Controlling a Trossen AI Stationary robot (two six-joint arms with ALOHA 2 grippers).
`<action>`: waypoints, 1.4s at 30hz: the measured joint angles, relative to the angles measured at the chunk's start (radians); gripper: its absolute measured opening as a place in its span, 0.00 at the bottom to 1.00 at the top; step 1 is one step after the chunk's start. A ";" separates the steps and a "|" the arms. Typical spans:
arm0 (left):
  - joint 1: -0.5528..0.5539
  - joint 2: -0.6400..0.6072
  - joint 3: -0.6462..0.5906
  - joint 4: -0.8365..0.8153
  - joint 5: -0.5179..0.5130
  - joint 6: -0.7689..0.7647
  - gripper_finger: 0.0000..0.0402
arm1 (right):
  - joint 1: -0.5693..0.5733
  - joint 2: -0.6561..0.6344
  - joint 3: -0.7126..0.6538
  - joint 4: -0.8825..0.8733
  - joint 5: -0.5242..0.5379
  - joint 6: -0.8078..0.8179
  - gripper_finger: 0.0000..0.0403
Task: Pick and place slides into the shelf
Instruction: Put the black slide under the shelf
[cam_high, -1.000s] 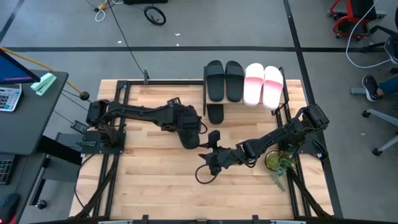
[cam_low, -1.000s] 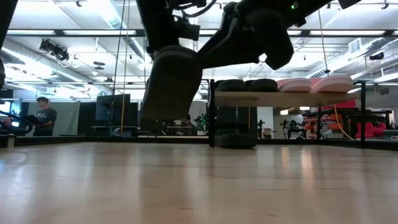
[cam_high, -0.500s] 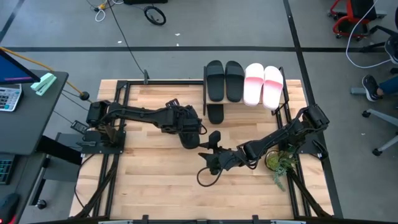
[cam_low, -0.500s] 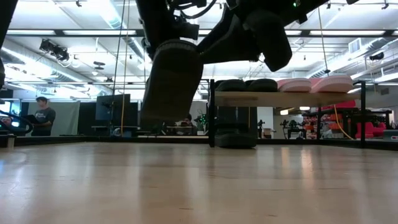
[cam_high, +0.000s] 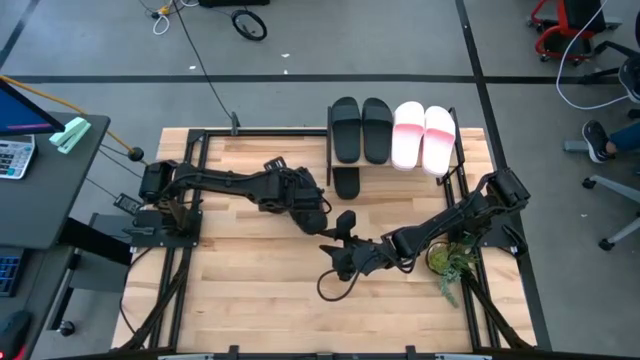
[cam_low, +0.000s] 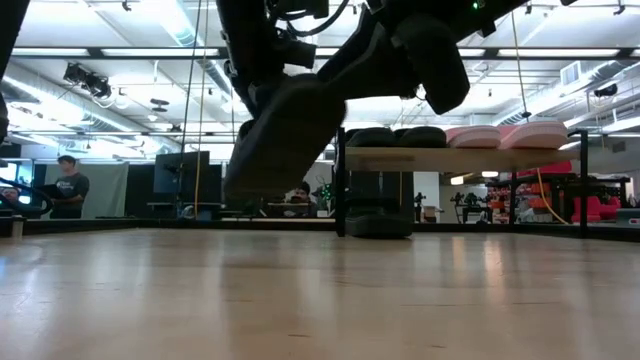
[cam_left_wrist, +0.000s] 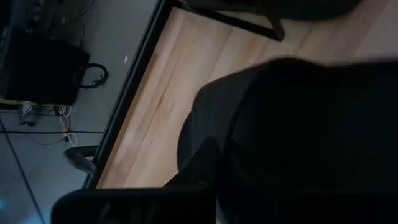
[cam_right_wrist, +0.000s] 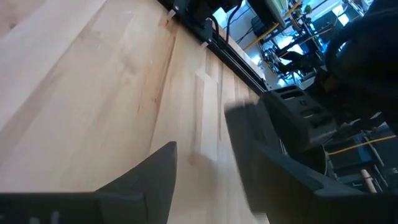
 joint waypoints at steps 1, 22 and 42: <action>0.001 0.000 0.000 -0.005 -0.001 -0.001 0.04 | 0.003 0.000 0.000 0.000 0.000 0.000 0.52; -0.008 0.000 -0.101 0.140 0.042 0.009 0.04 | -0.017 0.000 0.000 0.000 0.031 -0.037 0.51; -0.056 -0.001 -0.072 0.270 0.117 0.136 0.06 | -0.023 0.000 0.000 -0.042 0.022 -0.007 0.39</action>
